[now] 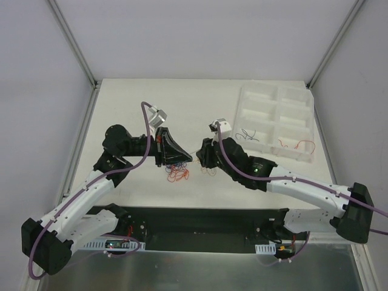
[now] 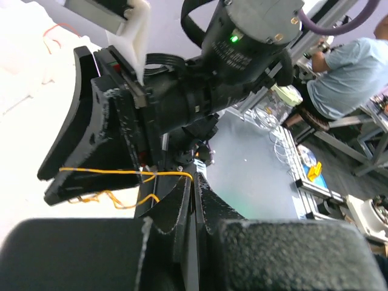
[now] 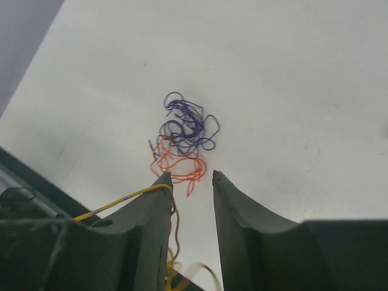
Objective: Untangle the cables
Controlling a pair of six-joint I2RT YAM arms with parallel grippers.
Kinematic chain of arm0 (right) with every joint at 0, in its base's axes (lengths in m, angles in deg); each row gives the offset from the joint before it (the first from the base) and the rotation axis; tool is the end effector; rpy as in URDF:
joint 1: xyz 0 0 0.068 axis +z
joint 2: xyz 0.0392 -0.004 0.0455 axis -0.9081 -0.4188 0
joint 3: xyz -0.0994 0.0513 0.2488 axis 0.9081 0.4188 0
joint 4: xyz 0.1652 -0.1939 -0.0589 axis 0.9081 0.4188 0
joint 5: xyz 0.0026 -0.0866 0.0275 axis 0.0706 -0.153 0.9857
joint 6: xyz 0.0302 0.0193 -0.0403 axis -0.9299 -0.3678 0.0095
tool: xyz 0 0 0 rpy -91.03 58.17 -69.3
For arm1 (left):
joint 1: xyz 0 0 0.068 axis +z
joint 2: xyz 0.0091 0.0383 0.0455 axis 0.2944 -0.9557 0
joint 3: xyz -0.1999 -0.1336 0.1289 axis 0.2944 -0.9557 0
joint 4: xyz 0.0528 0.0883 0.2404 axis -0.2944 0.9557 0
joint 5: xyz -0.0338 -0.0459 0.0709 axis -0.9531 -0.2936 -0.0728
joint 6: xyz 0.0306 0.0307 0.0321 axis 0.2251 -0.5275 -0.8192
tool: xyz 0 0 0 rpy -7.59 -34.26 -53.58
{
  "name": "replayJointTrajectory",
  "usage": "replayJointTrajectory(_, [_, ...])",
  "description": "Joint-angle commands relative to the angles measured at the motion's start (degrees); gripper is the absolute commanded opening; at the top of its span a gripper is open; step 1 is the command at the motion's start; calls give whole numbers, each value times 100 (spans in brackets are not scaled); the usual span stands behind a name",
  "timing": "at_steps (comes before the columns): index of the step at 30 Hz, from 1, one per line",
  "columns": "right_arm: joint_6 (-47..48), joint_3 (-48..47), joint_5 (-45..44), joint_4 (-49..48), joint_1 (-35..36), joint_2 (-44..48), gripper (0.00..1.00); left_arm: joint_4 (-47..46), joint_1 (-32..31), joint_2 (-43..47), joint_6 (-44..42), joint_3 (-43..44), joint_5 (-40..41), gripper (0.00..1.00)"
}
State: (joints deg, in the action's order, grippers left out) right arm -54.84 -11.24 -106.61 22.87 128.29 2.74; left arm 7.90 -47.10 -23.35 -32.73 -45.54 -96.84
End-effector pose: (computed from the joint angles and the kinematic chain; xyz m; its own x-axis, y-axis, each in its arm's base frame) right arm 0.1349 0.2389 0.3256 -0.3003 -0.1122 -0.9472 -0.6407 0.7594 0.1132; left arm 0.1558 -0.1261 0.3655 -0.4059 -0.1062 -0.9077 0.9123 -0.1060 -0.3955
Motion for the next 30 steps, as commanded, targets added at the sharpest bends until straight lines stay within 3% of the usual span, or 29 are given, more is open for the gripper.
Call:
replayJointTrajectory(1, [-364,365,-1331,631,-450,-125,35,-246,-78,441,116,377,1,0])
replayJointTrajectory(6, [-391,892,-1049,402,-1030,-125,35,7,-78,643,20,491,98,0])
replayJointTrajectory(12, [-153,1586,-909,332,-1654,182,35,1044,-78,819,-621,817,309,0])
replayJointTrajectory(20, [-188,2702,-4,-37,-2805,877,35,1300,-70,863,-745,939,564,0])
replayJointTrajectory(28, [-399,2976,375,-152,-3228,877,35,1528,-70,863,-841,1194,739,0])
replayJointTrajectory(30, [-618,3046,488,-178,-3420,860,30,1730,-61,907,-929,1291,914,0])
